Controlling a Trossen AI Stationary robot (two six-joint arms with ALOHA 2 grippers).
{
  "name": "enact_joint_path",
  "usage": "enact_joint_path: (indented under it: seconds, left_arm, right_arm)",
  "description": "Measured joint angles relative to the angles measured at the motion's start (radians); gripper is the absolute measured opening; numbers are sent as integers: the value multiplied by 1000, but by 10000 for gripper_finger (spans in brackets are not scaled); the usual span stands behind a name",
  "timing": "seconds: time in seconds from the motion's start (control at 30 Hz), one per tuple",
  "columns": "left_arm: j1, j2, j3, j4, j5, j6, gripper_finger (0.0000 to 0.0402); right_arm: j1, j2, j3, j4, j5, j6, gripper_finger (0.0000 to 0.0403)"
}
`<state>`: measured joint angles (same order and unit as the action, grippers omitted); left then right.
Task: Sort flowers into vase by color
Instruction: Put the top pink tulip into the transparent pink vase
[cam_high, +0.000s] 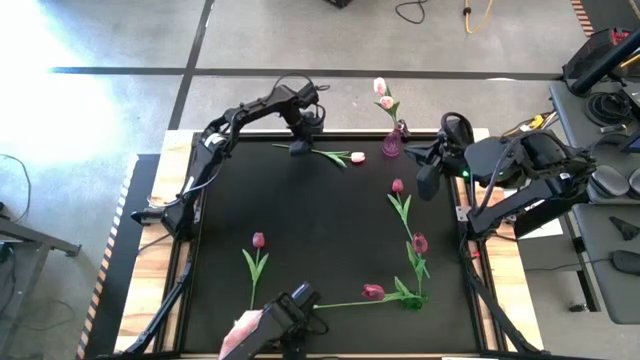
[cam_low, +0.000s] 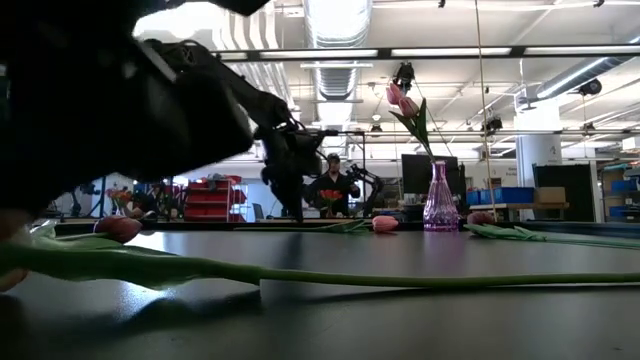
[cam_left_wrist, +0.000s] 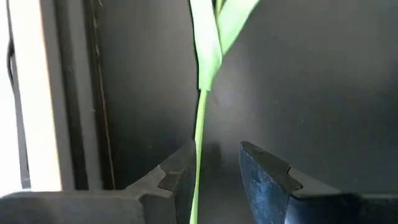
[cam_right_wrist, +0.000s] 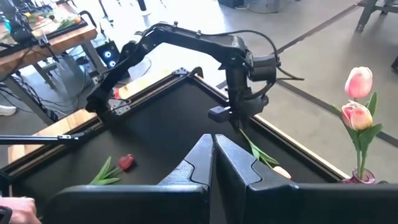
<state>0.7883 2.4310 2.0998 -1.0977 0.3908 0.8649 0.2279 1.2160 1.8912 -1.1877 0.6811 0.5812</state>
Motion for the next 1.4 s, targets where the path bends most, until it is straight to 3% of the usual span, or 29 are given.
enact_joint_path:
  seconds: [0.3, 0.53, 0.77, 0.87, 1.03, 1.13, 1.4]
  left_arm:
    - [-2, -5, -38, 50, -56, 18, 66]
    - [-6, -5, -39, 60, -95, 32, 7]
    - [-6, -6, 14, 21, -93, 16, 1]
    - [1, -8, 75, -1, -58, -5, 0]
    - [24, -9, 195, -10, 124, -106, 0]
    - [31, -10, 259, -13, 178, -134, 0]
    - [56, -73, 240, -65, 233, -165, 0]
  right_arm:
    - [-3, 0, 0, -1, 0, -18, 9]
    - [-3, 0, 0, -2, 0, -18, 9]
    - [-3, -2, 0, -3, 0, -26, 9]
    - [-3, -2, 0, -3, 0, -43, 9]
    - [-3, -2, 0, -3, 0, -60, 9]
    - [-3, -2, 0, -4, 0, -69, 9]
    - [-6, -3, 0, -5, 1, -79, 9]
